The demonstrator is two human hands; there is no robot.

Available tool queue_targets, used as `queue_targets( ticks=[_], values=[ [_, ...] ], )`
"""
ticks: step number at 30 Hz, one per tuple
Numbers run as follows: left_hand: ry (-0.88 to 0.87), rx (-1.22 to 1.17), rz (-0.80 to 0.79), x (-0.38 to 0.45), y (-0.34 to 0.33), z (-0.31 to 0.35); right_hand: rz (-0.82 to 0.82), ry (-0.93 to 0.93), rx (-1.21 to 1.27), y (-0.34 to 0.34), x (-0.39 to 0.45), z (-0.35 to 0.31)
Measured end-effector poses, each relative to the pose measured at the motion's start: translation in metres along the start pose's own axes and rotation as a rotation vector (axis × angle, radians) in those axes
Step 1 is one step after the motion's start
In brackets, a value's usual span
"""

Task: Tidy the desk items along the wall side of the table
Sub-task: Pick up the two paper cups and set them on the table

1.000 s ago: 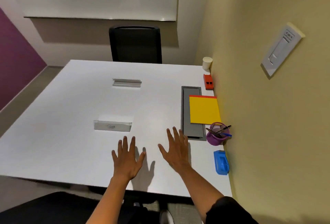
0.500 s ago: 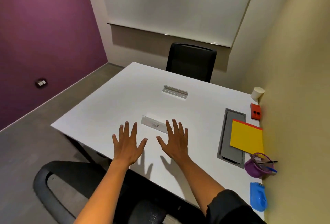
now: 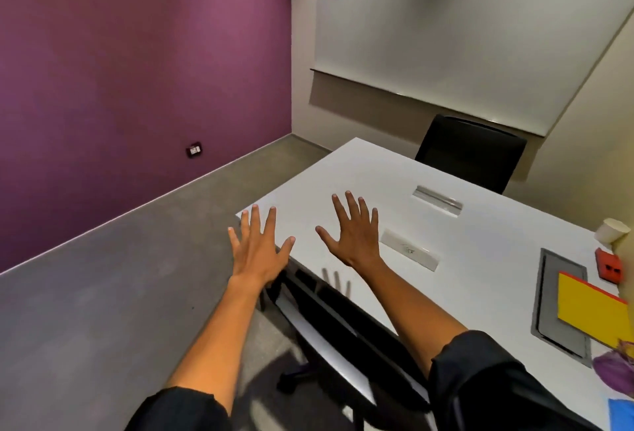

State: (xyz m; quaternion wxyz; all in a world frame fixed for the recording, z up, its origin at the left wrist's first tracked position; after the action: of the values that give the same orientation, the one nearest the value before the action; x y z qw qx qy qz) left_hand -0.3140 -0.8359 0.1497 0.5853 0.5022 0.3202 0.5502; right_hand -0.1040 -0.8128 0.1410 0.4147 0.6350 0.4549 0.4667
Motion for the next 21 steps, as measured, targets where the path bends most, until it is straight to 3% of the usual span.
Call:
queue_targets(
  ticks=[14,21],
  values=[
    [0.361,0.050,0.062,-0.075,0.059,-0.282,-0.068,0.362,0.079,-0.075,0.031,-0.306],
    [0.423,0.074,0.012,-0.025,0.043,-0.392,-0.146,0.445,0.054,-0.163,0.084,-0.404]
  ],
)
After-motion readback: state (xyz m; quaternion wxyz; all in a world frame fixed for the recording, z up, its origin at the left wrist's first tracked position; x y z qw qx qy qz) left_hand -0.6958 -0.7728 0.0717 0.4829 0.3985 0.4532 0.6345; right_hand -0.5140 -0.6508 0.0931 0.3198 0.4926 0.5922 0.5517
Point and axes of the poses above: each hand's wrist, its own x-axis towards the middle knuckle, its own y-axis out of the back of the hand, z = x × y, the point moved 10 cm from there along x, towards the middle knuckle, and after that the axes turned 6 degrees about -y, right-handed, at the moved point
